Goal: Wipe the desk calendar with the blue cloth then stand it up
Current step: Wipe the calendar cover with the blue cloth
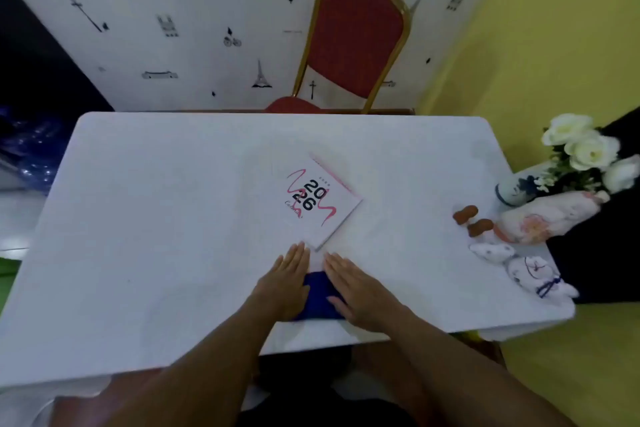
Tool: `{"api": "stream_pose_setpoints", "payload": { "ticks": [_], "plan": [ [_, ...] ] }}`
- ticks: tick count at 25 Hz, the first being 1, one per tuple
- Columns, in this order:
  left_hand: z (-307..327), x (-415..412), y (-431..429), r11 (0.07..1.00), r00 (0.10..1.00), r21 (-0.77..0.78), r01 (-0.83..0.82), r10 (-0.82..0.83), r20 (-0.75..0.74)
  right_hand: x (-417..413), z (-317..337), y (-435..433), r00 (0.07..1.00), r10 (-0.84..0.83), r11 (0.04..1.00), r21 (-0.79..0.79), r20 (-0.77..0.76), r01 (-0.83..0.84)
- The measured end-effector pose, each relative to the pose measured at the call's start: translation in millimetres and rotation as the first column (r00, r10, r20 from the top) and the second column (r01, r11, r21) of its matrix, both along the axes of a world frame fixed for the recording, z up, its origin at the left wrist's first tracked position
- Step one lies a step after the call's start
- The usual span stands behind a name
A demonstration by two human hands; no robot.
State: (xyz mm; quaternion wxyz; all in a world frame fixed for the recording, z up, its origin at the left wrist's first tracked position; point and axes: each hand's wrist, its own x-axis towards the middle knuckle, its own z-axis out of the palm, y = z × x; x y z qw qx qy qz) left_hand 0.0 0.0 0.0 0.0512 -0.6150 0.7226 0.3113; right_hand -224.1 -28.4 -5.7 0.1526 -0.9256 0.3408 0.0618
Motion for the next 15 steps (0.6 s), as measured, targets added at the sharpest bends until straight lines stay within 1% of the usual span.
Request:
{"api": "stream_pose_setpoints", "payload": {
  "ticks": [2,4,6,9,12,15],
  "plan": [
    [-5,0,16,0.998,0.998,-0.015,0.056,-0.056,0.016,-3,-10,10,0.996,0.082,0.995,-0.060,0.035,-0.080],
    [-16,1,37,0.993,0.991,-0.059,0.107,-0.102,0.082,-5,-19,21,0.993,0.120,0.987,-0.112,0.000,-0.120],
    [-20,5,43,0.987,0.986,-0.074,0.141,-0.134,0.102,-4,-21,22,0.991,0.131,0.978,-0.156,-0.032,-0.135],
    [-23,9,44,0.984,0.981,-0.048,0.170,-0.164,0.105,-1,-19,21,0.992,0.118,0.973,-0.195,-0.034,-0.122],
    [-25,9,44,0.978,0.971,-0.070,0.199,-0.187,0.146,4,-19,21,0.990,0.136,0.956,-0.254,-0.048,-0.144],
    [-22,8,41,0.967,0.964,-0.106,0.231,-0.213,0.159,8,-18,22,0.993,0.117,0.955,-0.272,-0.017,-0.118]
  ]
}}
